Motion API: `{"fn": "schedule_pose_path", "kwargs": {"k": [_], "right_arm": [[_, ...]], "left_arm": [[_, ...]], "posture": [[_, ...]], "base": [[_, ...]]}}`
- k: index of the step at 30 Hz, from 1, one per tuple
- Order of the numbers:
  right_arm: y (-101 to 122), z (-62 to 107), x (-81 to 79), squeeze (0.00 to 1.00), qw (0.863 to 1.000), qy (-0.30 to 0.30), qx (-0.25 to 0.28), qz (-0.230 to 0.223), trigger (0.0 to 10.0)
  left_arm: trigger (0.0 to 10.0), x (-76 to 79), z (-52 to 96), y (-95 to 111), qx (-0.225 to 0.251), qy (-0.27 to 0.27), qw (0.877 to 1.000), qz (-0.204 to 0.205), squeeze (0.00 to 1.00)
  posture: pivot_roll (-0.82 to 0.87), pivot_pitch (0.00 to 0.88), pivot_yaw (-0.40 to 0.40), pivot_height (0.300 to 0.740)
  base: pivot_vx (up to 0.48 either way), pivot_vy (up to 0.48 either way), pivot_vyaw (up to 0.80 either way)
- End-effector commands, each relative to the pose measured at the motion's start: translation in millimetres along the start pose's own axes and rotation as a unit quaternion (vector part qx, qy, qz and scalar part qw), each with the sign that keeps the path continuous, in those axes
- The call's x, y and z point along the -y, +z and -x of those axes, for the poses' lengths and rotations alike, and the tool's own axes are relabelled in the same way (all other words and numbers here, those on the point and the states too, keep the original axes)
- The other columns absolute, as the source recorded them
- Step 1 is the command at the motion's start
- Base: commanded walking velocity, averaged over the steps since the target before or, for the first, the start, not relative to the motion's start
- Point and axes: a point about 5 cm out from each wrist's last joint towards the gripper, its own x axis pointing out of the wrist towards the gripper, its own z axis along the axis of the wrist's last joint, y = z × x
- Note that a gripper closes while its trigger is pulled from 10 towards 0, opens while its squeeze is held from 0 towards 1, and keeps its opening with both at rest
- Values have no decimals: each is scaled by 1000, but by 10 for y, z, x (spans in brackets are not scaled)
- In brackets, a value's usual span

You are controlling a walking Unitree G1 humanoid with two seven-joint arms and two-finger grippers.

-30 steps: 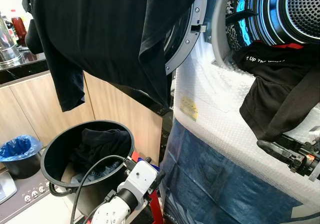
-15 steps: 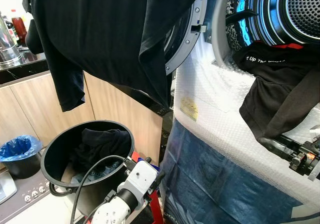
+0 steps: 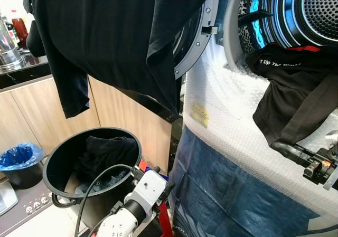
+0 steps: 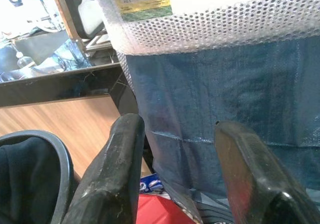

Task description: Clothes washing

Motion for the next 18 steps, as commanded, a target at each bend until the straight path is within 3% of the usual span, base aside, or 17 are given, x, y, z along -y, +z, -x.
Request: {"fn": "schedule_pose_path", "kwargs": {"k": [1, 9, 15, 16, 17, 18], "right_arm": [[136, 16, -34, 0, 1000, 11, 23, 17, 0], [610, -43, -187, 0, 989, 74, 120, 36, 0], [1046, -174, -165, 0, 978, 78, 181, 73, 0], [1096, -196, -152, 0, 976, 73, 186, 81, 4902], [1124, -206, -145, 0, 976, 70, 190, 85, 4902], [1223, -269, -147, 0, 973, 75, 196, 100, 10000]], "left_arm": [[10000, 16, -8, 0, 1, -7, 1000, -2, 0], [10000, 45, -25, -7, 1, -10, 1000, -5, 0], [10000, 49, -32, -3, 3, -10, 1000, -5, 0], [10000, 51, -33, -3, 3, -10, 1000, -5, 0], [10000, 56, -33, -3, 3, -11, 1000, -5, 0], [10000, 57, -34, -3, 3, -10, 1000, -5, 0]], "posture": [[2, 0, -50, 740], [11, 0, -62, 740], [14, 0, -68, 740], [15, 0, -69, 740], [16, 0, -71, 740], [19, 0, -75, 740]], "base": [[0, 0, 0], [0, 0, 0], [0, 0, 0], [0, 0, 0], [0, 0, 0], [0, 0, 0]]}}
